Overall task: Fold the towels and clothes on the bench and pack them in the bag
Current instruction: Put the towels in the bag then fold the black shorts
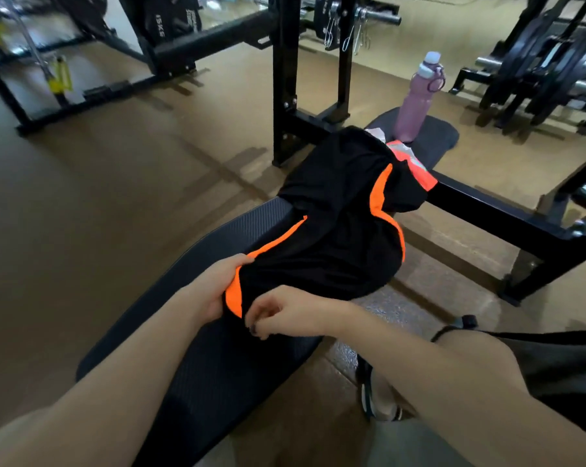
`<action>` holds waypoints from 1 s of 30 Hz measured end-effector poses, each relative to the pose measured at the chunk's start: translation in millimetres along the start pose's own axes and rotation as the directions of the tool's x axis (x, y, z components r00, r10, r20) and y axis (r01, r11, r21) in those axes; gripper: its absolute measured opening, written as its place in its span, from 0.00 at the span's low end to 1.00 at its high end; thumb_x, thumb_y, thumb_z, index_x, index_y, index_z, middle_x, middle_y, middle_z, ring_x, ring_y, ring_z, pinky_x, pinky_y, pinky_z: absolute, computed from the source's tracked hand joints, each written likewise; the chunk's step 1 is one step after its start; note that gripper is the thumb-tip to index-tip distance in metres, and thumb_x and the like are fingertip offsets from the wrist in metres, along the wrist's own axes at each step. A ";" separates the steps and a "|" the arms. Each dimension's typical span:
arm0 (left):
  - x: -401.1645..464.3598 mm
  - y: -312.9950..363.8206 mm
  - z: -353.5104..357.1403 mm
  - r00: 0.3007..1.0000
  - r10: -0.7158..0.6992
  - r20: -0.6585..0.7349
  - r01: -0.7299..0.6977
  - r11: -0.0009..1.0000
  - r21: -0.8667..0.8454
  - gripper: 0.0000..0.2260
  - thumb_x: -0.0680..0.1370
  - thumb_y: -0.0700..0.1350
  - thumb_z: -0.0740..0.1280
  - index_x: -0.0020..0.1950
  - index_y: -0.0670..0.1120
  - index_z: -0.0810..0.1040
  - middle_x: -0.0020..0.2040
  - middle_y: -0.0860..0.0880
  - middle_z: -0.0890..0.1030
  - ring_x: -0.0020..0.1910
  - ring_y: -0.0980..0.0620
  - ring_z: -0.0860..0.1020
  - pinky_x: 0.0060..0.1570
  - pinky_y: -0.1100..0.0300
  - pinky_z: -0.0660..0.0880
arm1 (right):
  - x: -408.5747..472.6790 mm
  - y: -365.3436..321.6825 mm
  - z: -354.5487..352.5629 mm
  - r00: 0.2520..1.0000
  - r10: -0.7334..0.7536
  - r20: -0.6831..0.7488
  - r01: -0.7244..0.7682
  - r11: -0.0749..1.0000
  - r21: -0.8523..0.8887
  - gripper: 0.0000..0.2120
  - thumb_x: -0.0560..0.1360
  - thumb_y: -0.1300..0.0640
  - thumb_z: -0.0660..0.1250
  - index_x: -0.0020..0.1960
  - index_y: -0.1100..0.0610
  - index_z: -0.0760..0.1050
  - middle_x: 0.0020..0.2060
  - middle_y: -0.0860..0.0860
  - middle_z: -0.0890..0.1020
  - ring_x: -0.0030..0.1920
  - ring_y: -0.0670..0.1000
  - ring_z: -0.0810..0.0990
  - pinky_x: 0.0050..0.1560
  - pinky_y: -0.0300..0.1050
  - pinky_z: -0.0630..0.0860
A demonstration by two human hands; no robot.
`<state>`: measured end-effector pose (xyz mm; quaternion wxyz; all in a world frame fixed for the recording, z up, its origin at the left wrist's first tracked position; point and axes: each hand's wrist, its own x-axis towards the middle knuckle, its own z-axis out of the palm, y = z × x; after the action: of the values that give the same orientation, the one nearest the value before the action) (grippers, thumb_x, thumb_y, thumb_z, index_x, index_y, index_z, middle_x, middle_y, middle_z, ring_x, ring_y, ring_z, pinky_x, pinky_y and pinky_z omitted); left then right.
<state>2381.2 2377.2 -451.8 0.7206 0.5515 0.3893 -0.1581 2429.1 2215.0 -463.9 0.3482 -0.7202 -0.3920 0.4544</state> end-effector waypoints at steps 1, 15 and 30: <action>-6.4 -5.7 -9.8 1.000 -0.001 -0.026 0.001 1.000 0.008 0.09 0.80 0.48 0.66 0.48 0.44 0.81 0.37 0.44 0.84 0.34 0.46 0.83 0.37 0.54 0.77 | -0.9 7.5 3.1 0.999 0.036 -0.040 -0.035 0.999 0.010 0.07 0.74 0.60 0.68 0.49 0.53 0.81 0.41 0.47 0.84 0.41 0.45 0.82 0.48 0.41 0.80; -45.8 -86.6 -165.6 0.855 0.292 -0.428 0.189 0.593 0.782 0.12 0.83 0.47 0.58 0.63 0.43 0.73 0.53 0.45 0.78 0.48 0.47 0.78 0.46 0.52 0.75 | 10.3 56.3 24.8 0.910 0.221 -0.351 -0.401 0.685 -0.608 0.32 0.79 0.33 0.52 0.80 0.40 0.52 0.81 0.53 0.49 0.80 0.58 0.46 0.78 0.57 0.50; 21.9 -81.6 -29.0 0.873 0.462 0.158 -0.139 -0.075 0.987 0.24 0.85 0.54 0.53 0.82 0.61 0.54 0.83 0.47 0.52 0.81 0.44 0.52 0.78 0.43 0.54 | 3.7 21.8 89.5 0.990 -0.082 -0.113 0.046 0.956 -0.288 0.19 0.77 0.55 0.64 0.68 0.52 0.77 0.66 0.50 0.78 0.69 0.50 0.73 0.70 0.45 0.68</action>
<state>2330.4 2380.3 -525.3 0.0887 0.9781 0.1102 -0.1524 2352.6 2221.5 -514.8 0.2789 -0.7766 -0.4541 0.3361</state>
